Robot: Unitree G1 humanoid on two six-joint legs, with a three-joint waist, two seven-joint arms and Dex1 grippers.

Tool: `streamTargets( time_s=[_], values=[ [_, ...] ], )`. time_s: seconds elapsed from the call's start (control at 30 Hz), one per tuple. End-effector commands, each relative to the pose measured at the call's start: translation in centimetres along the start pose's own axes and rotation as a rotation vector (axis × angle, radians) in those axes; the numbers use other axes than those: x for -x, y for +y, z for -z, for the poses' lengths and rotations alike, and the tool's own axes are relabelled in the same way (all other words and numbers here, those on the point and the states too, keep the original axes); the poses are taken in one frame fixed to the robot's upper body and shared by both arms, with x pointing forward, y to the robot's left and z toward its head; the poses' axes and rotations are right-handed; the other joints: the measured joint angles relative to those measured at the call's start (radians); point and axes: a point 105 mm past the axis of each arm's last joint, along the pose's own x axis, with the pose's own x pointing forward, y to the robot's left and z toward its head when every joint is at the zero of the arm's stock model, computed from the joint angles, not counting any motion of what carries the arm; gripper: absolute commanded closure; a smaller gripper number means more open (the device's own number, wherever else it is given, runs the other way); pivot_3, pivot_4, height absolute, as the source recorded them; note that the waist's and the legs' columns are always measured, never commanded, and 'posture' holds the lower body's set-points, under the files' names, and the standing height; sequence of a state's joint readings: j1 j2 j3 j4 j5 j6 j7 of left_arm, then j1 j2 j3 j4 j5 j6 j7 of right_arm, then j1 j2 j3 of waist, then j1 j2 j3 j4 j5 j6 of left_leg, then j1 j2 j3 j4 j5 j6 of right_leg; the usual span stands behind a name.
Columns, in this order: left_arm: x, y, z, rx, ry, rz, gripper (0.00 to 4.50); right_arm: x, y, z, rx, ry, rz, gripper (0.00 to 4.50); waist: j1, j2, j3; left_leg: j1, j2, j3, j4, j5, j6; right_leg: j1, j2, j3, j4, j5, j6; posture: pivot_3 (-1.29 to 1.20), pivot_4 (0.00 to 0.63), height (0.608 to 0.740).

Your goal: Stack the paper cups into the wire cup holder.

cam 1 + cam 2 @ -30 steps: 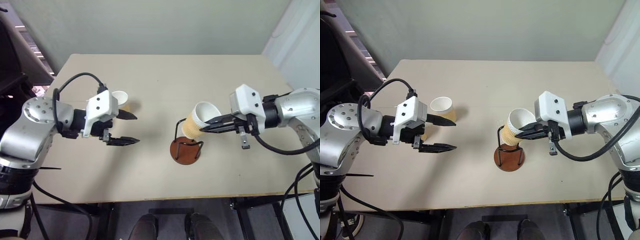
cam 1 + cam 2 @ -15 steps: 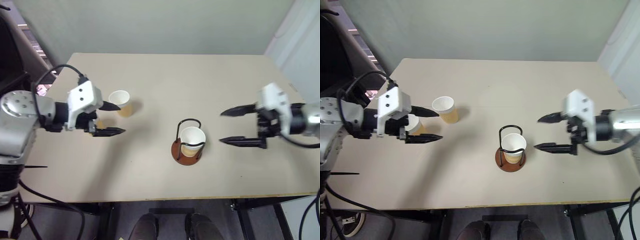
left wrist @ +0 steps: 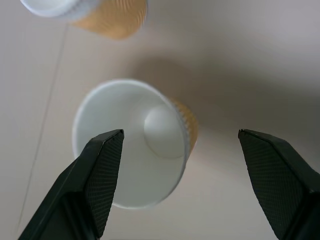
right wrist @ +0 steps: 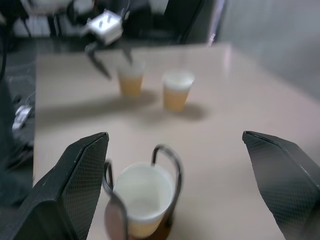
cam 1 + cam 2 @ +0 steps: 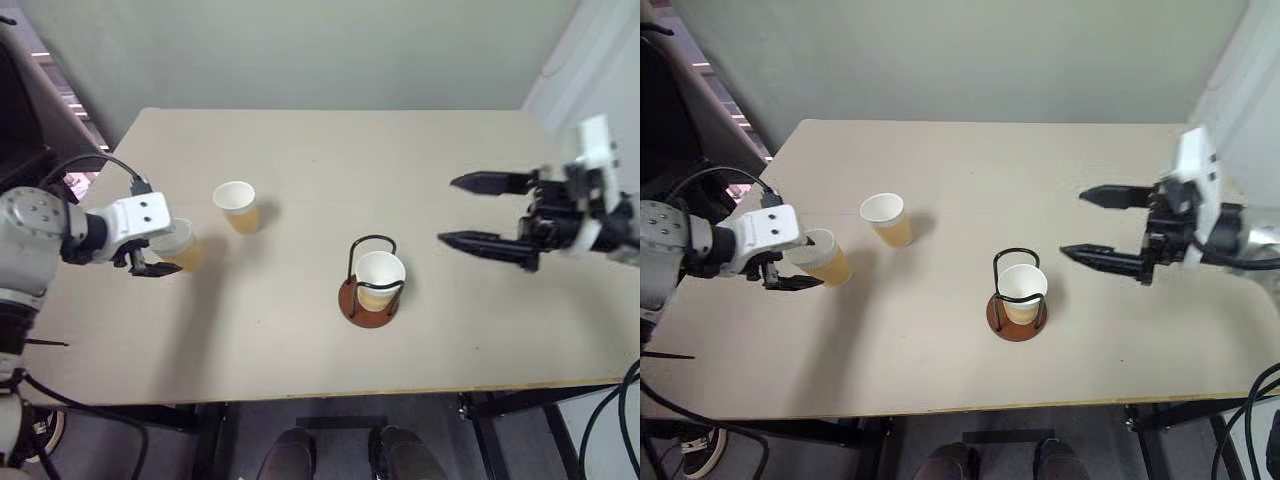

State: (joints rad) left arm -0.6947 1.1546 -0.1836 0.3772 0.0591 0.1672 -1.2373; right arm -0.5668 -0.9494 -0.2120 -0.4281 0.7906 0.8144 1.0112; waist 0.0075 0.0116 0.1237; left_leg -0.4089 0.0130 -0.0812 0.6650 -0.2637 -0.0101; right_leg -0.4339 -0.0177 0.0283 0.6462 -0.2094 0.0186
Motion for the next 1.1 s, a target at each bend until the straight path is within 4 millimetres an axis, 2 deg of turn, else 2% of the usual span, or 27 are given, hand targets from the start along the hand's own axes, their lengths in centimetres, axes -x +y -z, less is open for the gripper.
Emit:
streamTargets(
  time_s=[0.03,0.1,0.2,0.3,0.4,0.5,0.6,0.67,0.73,0.9,0.97,1.1],
  values=[
    [-0.6,0.7,0.0,-0.042,0.025,-0.021,0.56,-0.1,0.5,-1.3,0.084,-0.019,0.007,0.05,0.002,0.000,0.000,-0.001,0.000,0.000,0.001,0.000,0.000,0.000,0.000,0.000,0.000,0.000,0.000,0.00,0.150,0.740],
    [-1.2,0.4,0.1,-0.040,0.029,0.004,0.56,0.1,0.5,-1.5,0.089,-0.021,0.011,0.05,0.002,0.000,0.000,-0.001,0.000,0.000,0.001,0.000,0.000,0.000,0.000,0.000,-0.001,0.000,0.000,0.00,0.150,0.740],
    [-2.0,0.1,0.1,-0.052,0.022,0.034,1.18,0.4,0.4,-1.8,0.096,-0.022,0.019,0.00,0.002,0.000,0.000,-0.001,0.000,0.000,0.001,0.002,-0.004,-0.001,0.000,0.000,-0.002,-0.001,0.001,0.00,0.150,0.740],
    [-2.3,-0.1,-0.5,-0.055,-0.013,0.060,2.27,0.5,0.5,-2.1,0.098,-0.027,0.021,0.00,0.002,-0.001,0.000,-0.002,0.000,0.000,0.001,0.005,-0.009,-0.001,0.000,0.000,-0.002,-0.002,0.003,0.00,0.150,0.740],
    [-1.6,-0.4,-1.8,-0.074,-0.078,0.106,3.41,0.6,0.9,-2.5,0.096,-0.048,0.009,0.00,0.002,-0.001,0.000,-0.004,0.000,0.001,0.001,0.005,-0.009,-0.003,0.000,0.000,-0.002,-0.002,0.003,0.00,0.150,0.740],
    [0.3,-0.6,-4.9,-0.121,-0.234,0.174,4.48,1.2,2.0,-3.4,0.092,-0.107,-0.046,0.00,0.003,-0.001,0.000,-0.007,0.000,0.001,0.002,0.005,-0.009,-0.005,0.000,0.000,-0.002,-0.002,0.003,0.00,0.150,0.740],
    [1.9,-0.9,-7.7,-0.176,-0.353,0.229,4.48,1.4,2.8,-3.9,0.095,-0.134,-0.079,0.00,0.009,-0.001,-0.001,-0.010,0.000,0.001,0.003,0.005,-0.009,-0.007,0.000,0.000,-0.002,-0.002,0.004,0.00,0.150,0.740],
    [3.4,-1.5,-11.9,-0.296,-0.495,0.286,4.48,1.9,3.3,-4.3,0.099,-0.149,-0.091,0.00,0.016,-0.002,-0.001,-0.010,0.000,0.001,0.003,0.005,-0.009,-0.007,0.000,0.000,-0.002,-0.002,0.004,0.00,0.150,0.740],
    [4.3,-2.3,-15.2,-0.403,-0.601,0.338,4.48,2.3,3.4,-4.4,0.105,-0.141,-0.080,0.00,0.021,-0.002,-0.001,-0.011,0.000,0.001,0.005,0.005,-0.008,-0.007,0.000,0.000,-0.002,-0.001,0.004,0.00,0.150,0.740],
    [6.4,-4.1,-21.9,-0.614,-0.835,0.458,4.48,2.9,3.2,-4.5,0.124,-0.113,-0.027,0.00,0.022,-0.002,-0.001,-0.010,-0.001,0.003,0.006,0.005,-0.007,-0.006,-0.001,0.000,-0.002,0.000,0.006,0.00,0.150,0.740],
    [6.4,-5.7,-24.3,-0.724,-0.888,0.542,4.48,3.2,3.1,-4.4,0.131,-0.096,0.001,0.00,0.021,-0.002,-0.001,-0.010,0.000,0.003,0.007,0.004,-0.006,-0.006,-0.001,0.000,-0.001,0.000,0.007,0.00,0.150,0.740],
    [5.4,-6.6,-26.6,-0.855,-0.894,0.597,4.48,3.4,3.5,-4.3,0.136,-0.083,0.029,0.00,0.021,-0.001,-0.001,-0.010,0.000,0.004,0.009,-0.001,0.005,-0.005,-0.002,0.001,-0.001,0.001,0.008,0.00,0.150,0.740]
  ],
)
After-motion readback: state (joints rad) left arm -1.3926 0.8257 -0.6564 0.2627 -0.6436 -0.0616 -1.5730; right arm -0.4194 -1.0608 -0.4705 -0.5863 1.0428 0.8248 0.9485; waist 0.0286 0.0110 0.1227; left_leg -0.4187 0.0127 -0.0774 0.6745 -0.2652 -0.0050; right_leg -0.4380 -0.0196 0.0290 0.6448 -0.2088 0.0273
